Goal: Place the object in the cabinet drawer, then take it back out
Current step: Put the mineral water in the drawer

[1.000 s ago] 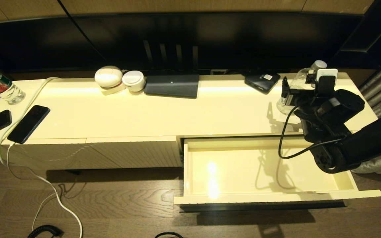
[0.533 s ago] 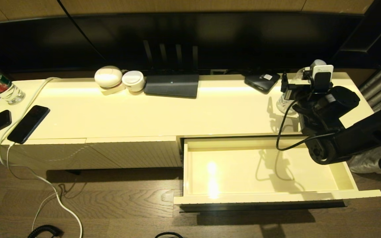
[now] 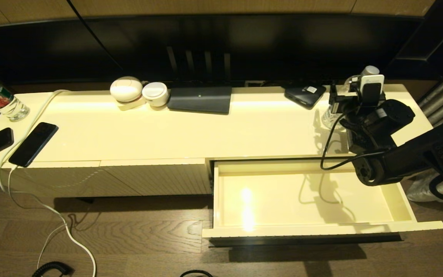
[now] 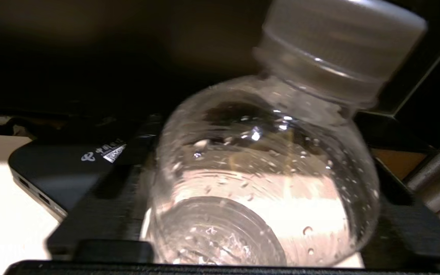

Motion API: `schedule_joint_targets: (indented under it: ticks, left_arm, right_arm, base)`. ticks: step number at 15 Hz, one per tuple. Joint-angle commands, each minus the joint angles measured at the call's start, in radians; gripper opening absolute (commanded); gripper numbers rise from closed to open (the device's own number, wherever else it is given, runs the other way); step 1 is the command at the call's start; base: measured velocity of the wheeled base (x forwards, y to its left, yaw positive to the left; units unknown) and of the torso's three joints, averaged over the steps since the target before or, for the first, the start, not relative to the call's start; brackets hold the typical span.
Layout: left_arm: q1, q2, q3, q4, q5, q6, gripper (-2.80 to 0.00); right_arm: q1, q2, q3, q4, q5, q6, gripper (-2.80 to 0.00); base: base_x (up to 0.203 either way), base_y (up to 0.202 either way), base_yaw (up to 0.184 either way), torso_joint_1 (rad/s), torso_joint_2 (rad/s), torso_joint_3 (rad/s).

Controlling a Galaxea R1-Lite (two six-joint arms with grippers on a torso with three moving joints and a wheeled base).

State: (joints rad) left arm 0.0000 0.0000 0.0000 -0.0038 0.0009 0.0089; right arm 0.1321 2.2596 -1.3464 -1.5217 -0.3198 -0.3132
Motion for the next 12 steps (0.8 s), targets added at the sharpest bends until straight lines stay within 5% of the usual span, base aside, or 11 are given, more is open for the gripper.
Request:
schedule_joint_targets:
  ticks: [1,8,12]
  left_arm:
    - [0.0,0.0,0.002,-0.001,0.001,0.0,-2.8]
    - [0.0,0.0,0.003,-0.001,0.001,0.0,-2.8]
    - [0.0,0.0,0.002,-0.001,0.001,0.0,-2.8]
  right_arm:
    - [0.0,-0.001,0.0,-0.008,-0.001,-0.006,-2.8]
    - [0.001,-0.037,0.041,-0.008,-0.002,-0.017,-2.8]
    - [0.021,-0.224,0.267,0.05,0.041,-0.099,-2.8]
  base:
    - [0.0,0.0,0.0,0.0,0.0,0.0]
    - [0.0,0.0,0.0,0.0,0.0,0.0]
    - [0.0,0.0,0.0,0.0,0.0,0.0]
